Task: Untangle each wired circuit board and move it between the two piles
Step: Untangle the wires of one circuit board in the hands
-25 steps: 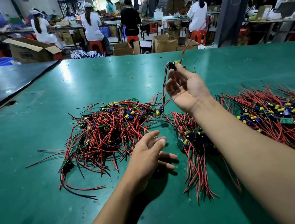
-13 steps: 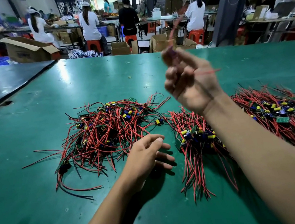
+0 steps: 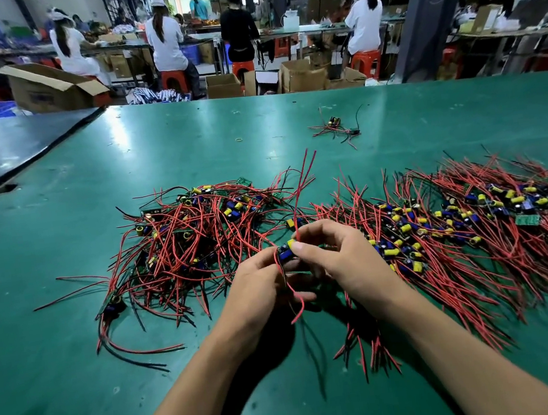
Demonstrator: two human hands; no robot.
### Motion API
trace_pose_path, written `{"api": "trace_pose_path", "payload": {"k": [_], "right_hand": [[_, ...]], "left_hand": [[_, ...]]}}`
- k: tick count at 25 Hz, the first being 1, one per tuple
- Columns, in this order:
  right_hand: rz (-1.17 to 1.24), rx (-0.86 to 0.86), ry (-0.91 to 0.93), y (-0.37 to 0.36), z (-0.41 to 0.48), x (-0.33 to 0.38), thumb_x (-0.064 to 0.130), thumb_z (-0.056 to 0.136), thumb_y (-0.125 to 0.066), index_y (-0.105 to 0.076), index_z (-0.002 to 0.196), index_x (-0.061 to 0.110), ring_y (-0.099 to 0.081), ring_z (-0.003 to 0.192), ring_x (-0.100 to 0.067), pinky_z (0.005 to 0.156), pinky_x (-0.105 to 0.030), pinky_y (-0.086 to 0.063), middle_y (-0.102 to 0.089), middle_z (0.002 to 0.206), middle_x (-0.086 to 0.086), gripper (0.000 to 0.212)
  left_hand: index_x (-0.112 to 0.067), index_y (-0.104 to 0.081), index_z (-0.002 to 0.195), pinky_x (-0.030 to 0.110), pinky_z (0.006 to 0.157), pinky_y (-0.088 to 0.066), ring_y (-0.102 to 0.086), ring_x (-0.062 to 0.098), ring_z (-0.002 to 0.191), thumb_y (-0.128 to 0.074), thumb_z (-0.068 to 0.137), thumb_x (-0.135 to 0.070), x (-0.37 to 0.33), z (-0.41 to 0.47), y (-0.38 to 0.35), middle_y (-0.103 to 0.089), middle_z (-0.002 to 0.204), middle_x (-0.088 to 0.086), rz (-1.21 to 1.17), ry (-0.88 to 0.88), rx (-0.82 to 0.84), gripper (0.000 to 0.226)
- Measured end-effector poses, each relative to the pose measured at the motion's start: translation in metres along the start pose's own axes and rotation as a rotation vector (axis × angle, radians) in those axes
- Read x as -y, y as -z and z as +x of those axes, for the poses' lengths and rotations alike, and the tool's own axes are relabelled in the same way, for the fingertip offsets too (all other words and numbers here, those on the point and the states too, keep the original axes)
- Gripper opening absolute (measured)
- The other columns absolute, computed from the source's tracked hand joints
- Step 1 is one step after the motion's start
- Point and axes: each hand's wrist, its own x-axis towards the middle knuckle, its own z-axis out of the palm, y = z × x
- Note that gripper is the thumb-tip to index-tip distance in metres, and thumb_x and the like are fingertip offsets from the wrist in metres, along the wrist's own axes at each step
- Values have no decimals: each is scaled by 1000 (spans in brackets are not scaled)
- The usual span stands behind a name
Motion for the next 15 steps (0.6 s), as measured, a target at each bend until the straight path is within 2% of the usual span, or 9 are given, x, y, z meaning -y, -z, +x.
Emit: {"api": "trace_pose_path", "payload": {"k": [1,3,5,7,10,12,15], "right_hand": [[3,11,-6,2,-1,0,17,90,-75,-71,101,15,-70,85,-15,80,-27,-55,-73,94,-3,13],[41,62,-6,7,-2,2,18,89,-75,-69,102,17,-66,72,-9,67,-22,-52,-69,86,2,14],[60,126,-2,9,-1,3,23,85,-73,-67,101,18,-61,65,-7,56,-15,-45,-66,80,9,18],[33,177,5,10,-1,2,27,82,-71,-65,99,20,-55,64,-9,56,-16,-41,-62,78,11,19],[78,217,1,10,-1,2,23,80,-70,-65,94,21,-49,59,-5,55,-14,-39,-59,77,10,15],[198,238,-18,11,0,3,17,79,-71,-67,89,23,-48,56,-1,51,-11,-36,-58,76,10,13],[299,234,-29,11,2,2,14,74,-76,-71,84,27,-51,63,-6,54,-15,-39,-61,79,7,18]], "left_hand": [[1,-68,92,35,52,-59,-70,31,66,-38,88,10,0,0,1,-71,82,21,-14,13,-7,31],[4,-66,95,35,50,-57,-66,29,61,-37,84,5,-1,-1,3,-67,78,21,-61,40,6,31],[6,-64,99,34,52,-56,-63,29,62,-44,92,-11,-3,-1,5,-65,78,20,-85,56,37,28],[3,-62,98,33,51,-55,-61,27,60,-53,96,-26,-3,-2,6,-62,79,18,-43,45,65,31],[-9,-60,80,29,49,-54,-62,23,55,-69,79,-27,-3,-2,7,-63,73,11,-1,16,60,21],[-13,-62,75,27,52,-54,-63,22,56,-72,77,-28,-4,-4,8,-65,73,10,-8,28,70,18],[-15,-64,75,26,56,-55,-64,21,59,-72,76,-29,-5,-4,9,-67,75,11,-9,42,73,16]]}}
